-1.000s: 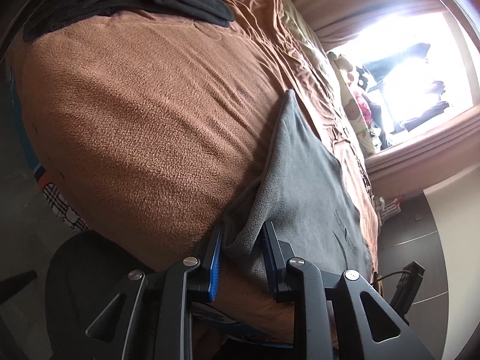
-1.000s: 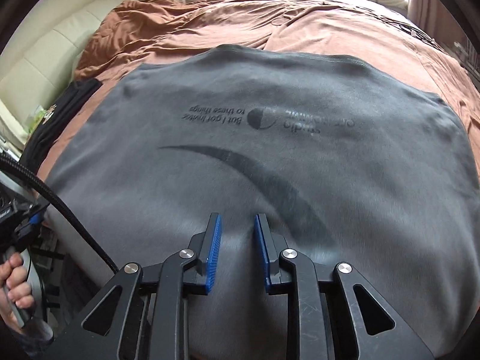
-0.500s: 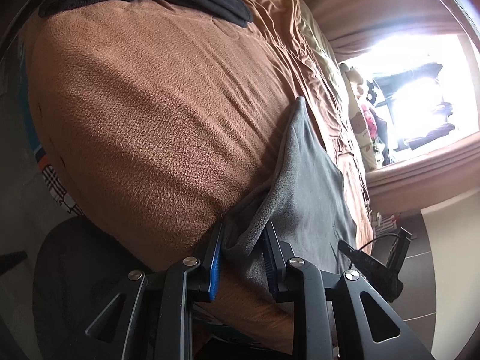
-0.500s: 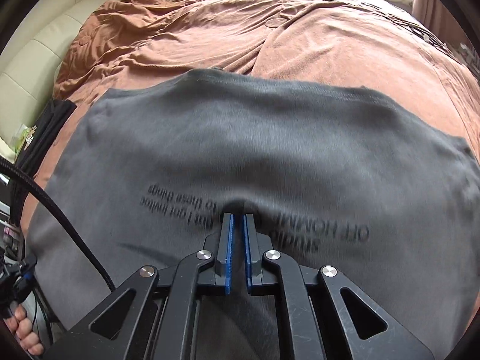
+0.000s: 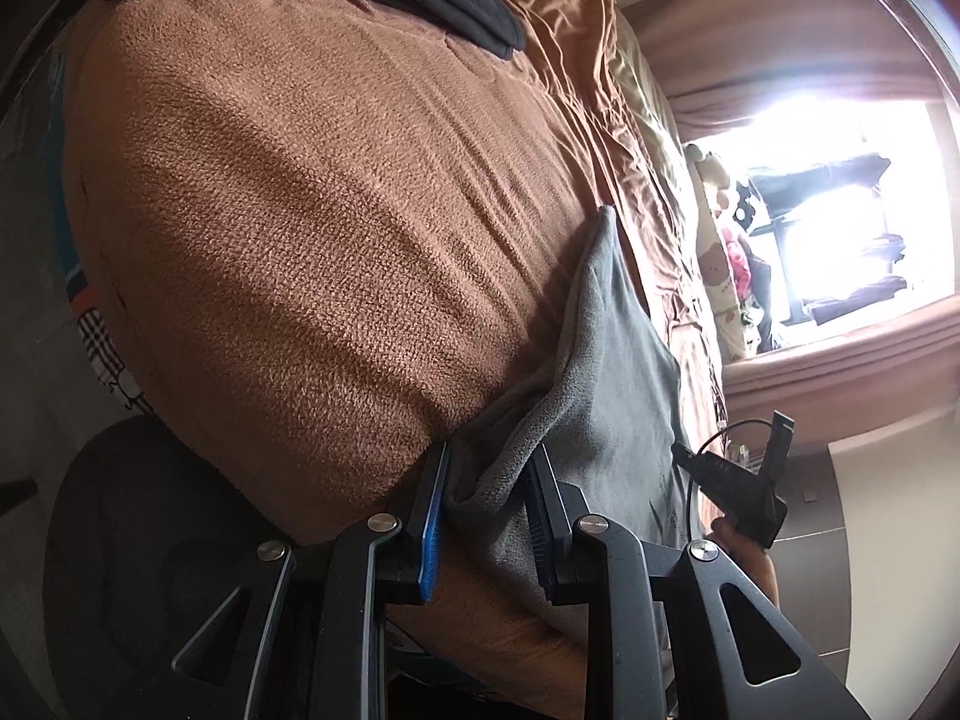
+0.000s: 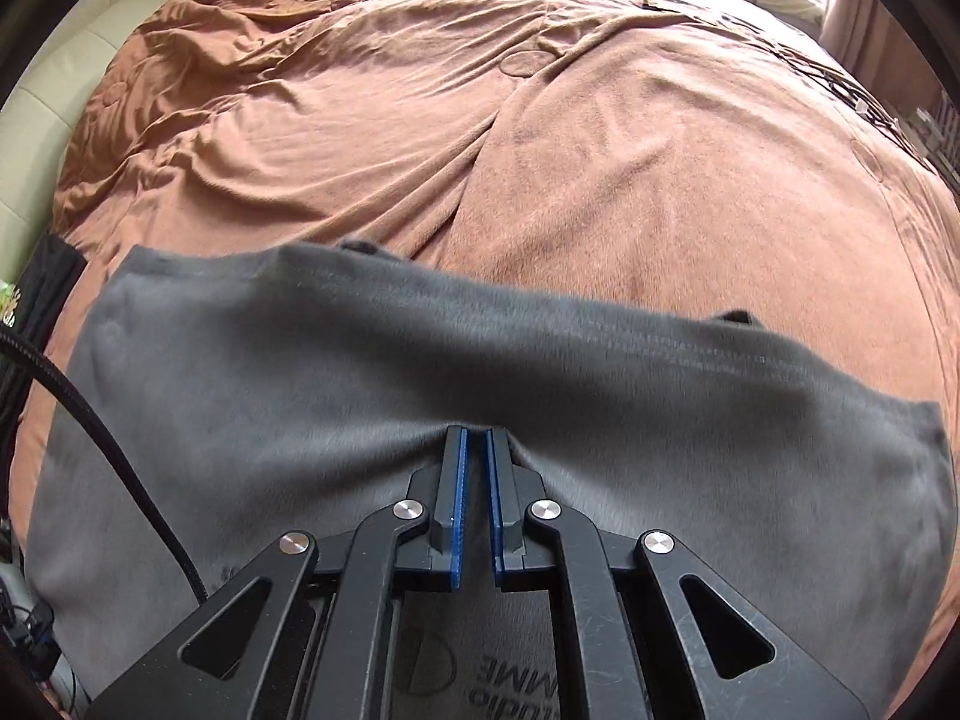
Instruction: Fold small clothes
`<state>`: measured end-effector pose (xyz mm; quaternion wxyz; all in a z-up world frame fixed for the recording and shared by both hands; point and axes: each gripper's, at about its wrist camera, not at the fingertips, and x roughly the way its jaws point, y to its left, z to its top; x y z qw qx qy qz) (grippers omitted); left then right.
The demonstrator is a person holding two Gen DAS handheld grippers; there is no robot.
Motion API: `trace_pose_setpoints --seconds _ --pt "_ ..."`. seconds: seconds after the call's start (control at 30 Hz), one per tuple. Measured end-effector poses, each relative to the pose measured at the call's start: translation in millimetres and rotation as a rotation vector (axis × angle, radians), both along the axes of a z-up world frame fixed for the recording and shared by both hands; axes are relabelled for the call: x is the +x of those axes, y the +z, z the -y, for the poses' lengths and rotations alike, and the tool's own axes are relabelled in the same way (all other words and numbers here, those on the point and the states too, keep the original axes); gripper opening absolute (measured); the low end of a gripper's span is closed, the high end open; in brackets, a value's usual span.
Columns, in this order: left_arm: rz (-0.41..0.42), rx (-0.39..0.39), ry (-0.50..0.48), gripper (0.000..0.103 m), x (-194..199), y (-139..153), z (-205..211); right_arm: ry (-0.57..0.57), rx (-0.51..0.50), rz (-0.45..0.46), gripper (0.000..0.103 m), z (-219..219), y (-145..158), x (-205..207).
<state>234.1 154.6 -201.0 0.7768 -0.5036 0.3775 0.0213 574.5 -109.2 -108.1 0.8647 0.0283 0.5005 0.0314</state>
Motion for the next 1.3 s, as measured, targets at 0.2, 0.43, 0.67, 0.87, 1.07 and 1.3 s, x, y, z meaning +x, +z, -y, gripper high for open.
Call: trace_pose_setpoints --seconds 0.2,0.43,0.67,0.87,1.07,1.3 --pt "-0.003 0.017 0.000 0.018 0 2 2 -0.030 -0.004 0.004 0.003 3 -3 24" --pt "0.037 -0.059 -0.017 0.009 -3 6 -3 0.013 0.006 0.009 0.004 -7 23 -4" --pt "0.152 -0.136 -0.055 0.007 -4 30 -4 0.056 0.072 -0.015 0.007 -1 30 -56" --pt "0.246 -0.204 -0.107 0.007 4 52 1 0.060 0.113 0.022 0.051 8 34 -106" --pt "0.311 -0.227 -0.162 0.006 13 77 11 0.082 0.127 0.078 0.043 7 39 -157" --pt "0.347 -0.241 -0.199 0.006 35 101 24 0.121 0.195 0.074 0.017 3 28 -207"
